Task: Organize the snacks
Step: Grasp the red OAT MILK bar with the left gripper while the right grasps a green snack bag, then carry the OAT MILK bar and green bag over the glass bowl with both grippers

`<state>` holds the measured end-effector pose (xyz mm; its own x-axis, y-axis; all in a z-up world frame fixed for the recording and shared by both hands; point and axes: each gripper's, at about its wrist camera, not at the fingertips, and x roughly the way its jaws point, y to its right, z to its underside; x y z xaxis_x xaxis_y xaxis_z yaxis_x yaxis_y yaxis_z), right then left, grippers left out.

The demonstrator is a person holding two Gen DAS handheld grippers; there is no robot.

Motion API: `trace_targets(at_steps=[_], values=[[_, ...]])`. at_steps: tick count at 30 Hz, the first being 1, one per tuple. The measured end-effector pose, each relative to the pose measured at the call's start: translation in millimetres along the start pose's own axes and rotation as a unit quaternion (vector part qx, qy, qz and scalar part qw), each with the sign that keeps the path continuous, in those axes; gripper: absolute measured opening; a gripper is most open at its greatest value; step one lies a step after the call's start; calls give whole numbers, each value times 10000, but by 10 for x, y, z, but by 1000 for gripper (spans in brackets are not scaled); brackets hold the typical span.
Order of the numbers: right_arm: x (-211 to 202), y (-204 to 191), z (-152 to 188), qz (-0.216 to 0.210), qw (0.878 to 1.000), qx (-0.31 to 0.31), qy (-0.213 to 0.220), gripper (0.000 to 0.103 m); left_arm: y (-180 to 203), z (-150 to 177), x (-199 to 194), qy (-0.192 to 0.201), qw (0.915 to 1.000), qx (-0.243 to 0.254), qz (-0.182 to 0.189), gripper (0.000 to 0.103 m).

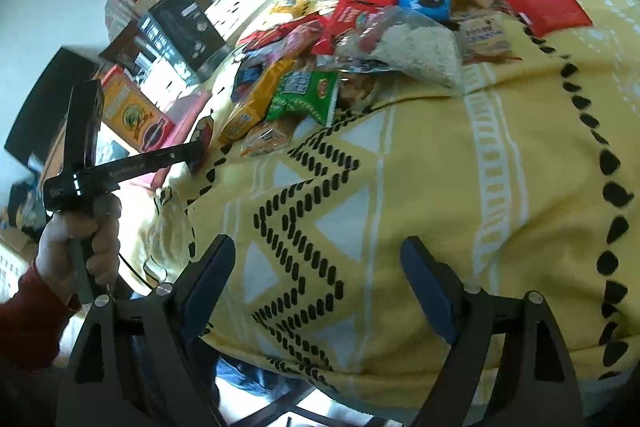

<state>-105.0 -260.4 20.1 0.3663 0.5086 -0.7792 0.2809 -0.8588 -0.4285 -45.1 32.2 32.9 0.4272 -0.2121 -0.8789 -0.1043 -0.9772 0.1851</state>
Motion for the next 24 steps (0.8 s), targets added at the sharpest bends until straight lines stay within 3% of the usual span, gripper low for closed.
trace_targets(at_steps=[1,3,5,8,9,12,13,15,18,21,24], values=[[28,-49,-47,47,9997,-226,-52,87,27,10,35,33,10000,-12,-42,52],[49,-136,-128,150,9980,-604,-89,87,105,36,86,168,9998,90,-49,63],[51,-259,-280,260,9928,-1164,-90,87,149,55,119,262,9995,145,-136,64],[93,-398,-534,325,9803,-1942,-131,87,126,69,133,308,9993,101,-184,50],[125,-431,-614,381,9750,-2183,-176,87,96,69,120,300,9994,40,-156,35],[339,-513,-830,451,9515,-3007,-465,82,6,51,44,246,9996,-121,79,34],[431,-532,-883,503,9415,-3279,-600,81,10,65,33,240,9996,-104,98,29],[619,-563,-969,509,9207,-3770,-872,74,40,84,20,175,9997,-50,143,29],[868,-575,-1086,487,9020,-4133,-1147,73,69,100,24,163,9997,-37,162,26],[1059,-554,-1163,425,8963,-4211,-1320,72,71,103,40,144,9997,-88,202,26],[1070,-502,-1210,280,9092,-3954,-1271,69,85,94,29,146,9996,-89,214,26]])
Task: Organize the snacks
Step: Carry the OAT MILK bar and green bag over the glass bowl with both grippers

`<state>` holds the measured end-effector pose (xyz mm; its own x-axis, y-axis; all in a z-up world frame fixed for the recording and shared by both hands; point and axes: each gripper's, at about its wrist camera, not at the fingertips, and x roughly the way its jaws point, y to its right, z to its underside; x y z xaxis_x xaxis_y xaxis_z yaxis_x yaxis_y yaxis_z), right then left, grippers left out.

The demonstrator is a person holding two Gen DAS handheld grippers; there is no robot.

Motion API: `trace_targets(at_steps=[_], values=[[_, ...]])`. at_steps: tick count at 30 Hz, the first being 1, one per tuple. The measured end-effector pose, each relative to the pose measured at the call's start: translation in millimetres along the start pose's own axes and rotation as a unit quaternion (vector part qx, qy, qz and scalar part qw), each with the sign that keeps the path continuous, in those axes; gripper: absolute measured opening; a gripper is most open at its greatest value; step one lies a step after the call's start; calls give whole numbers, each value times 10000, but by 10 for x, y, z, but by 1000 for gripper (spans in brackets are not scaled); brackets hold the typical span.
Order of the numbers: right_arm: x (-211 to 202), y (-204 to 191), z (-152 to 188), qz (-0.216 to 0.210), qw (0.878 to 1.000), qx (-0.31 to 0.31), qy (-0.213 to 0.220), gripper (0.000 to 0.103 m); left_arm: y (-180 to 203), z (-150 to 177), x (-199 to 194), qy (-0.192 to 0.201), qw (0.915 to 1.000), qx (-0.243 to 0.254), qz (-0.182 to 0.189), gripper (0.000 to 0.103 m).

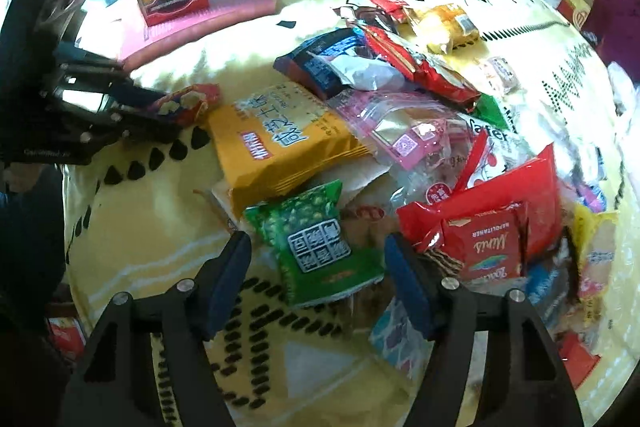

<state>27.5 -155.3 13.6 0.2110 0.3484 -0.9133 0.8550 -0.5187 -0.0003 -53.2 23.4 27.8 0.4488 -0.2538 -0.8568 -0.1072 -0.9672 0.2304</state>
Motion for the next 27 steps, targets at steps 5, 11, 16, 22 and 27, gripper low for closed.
trace_targets(at_steps=[5,11,16,22,27], values=[[-98,-29,138,111,9982,541,217,55,4,23,-92,99,9999,-37,21,25],[-501,-79,391,181,9835,1576,872,47,116,-11,-482,634,9979,139,-39,25],[-828,-224,523,389,9640,2235,1388,47,159,-136,-887,1217,9922,232,-156,25],[-1297,-278,424,744,9321,2830,2136,46,80,-343,-1475,2043,9769,222,-582,25],[-1664,-302,-86,869,9199,2768,2638,47,-276,-535,-1903,2491,9590,-56,-1349,25]])
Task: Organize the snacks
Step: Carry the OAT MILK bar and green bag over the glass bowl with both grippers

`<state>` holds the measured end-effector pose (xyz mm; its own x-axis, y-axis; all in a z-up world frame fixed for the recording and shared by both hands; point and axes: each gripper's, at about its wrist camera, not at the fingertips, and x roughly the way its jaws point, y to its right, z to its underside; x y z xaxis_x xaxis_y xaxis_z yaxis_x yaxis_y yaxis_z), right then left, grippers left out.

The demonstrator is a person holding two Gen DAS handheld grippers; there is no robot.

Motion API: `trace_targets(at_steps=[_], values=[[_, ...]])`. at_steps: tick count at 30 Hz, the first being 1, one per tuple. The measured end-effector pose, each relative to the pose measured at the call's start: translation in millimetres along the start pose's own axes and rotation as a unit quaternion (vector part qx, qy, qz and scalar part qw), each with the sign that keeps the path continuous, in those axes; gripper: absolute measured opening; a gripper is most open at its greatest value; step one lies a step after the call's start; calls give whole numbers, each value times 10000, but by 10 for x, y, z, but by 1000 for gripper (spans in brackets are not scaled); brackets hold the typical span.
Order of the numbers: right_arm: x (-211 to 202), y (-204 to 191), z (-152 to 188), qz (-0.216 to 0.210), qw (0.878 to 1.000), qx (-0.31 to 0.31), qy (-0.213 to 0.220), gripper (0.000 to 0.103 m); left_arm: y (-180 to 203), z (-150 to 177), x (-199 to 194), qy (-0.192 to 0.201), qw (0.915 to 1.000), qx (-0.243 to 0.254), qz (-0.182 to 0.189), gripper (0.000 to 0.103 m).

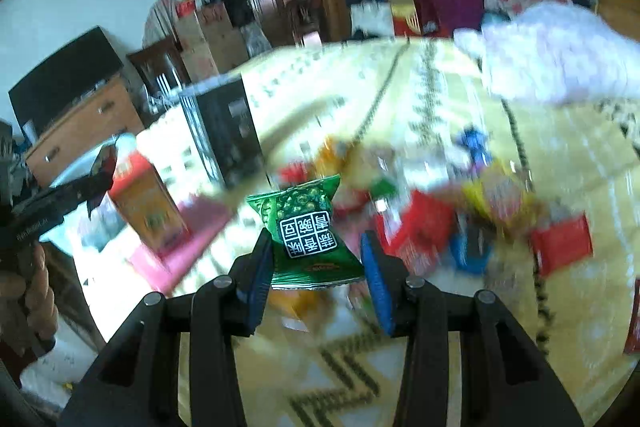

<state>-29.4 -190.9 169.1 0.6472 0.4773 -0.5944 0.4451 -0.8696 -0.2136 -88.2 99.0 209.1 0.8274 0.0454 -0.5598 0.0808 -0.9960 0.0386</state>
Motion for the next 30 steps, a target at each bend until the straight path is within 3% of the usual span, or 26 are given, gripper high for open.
trace_targets(at_steps=[6,14,23,30], values=[[140,-787,-663,-498,9972,-446,323,47,-654,-238,-92,108,9948,-357,-946,25],[564,-2213,-1234,-1539,9820,-1056,300,46,-1532,-229,-112,53,9765,-1099,-1856,25],[1102,-3472,-1336,-2156,9650,-1482,-189,46,-2069,-144,-251,42,9665,-1517,-2068,25],[1397,-3971,-1246,-2291,9585,-1626,-486,46,-2353,-111,-260,-22,9640,-1651,-2085,25]])
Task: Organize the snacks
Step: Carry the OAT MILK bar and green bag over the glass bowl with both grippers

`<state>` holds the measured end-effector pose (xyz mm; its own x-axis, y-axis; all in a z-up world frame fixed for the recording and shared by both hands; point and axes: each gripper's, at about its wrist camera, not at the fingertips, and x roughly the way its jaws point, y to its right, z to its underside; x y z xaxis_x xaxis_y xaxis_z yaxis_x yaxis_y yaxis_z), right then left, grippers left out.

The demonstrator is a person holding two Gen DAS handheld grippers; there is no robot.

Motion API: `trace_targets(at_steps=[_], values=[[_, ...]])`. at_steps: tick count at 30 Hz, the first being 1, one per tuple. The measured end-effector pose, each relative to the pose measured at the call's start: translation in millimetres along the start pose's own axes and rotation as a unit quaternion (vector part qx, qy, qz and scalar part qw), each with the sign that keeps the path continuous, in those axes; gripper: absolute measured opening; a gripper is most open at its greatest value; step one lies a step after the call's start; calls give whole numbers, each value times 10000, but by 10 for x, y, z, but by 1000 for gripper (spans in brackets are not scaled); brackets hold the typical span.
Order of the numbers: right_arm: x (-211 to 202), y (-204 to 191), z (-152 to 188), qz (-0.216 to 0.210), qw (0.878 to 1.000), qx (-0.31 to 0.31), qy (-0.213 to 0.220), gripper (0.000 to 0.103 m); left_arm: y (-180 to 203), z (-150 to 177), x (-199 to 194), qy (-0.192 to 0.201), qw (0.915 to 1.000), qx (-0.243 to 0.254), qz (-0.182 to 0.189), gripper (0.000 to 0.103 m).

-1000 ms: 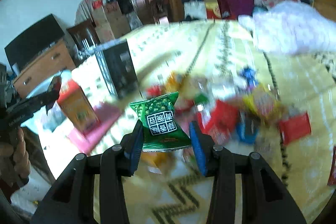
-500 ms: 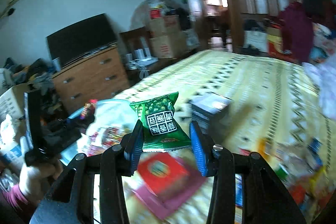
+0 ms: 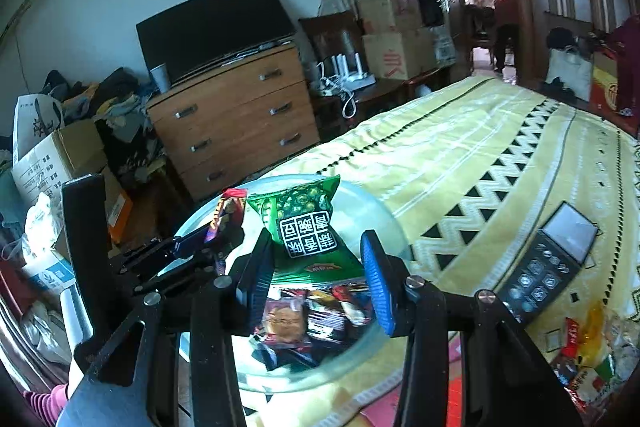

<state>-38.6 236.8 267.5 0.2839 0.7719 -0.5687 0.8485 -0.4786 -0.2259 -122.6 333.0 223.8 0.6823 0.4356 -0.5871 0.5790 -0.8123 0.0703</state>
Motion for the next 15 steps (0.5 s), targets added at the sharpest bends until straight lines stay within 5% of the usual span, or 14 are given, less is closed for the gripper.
trace_targets(at_steps=[15], values=[[174,-19,11,14,9999,-19,-102,46,-124,-57,139,-146,9999,-45,-14,25]])
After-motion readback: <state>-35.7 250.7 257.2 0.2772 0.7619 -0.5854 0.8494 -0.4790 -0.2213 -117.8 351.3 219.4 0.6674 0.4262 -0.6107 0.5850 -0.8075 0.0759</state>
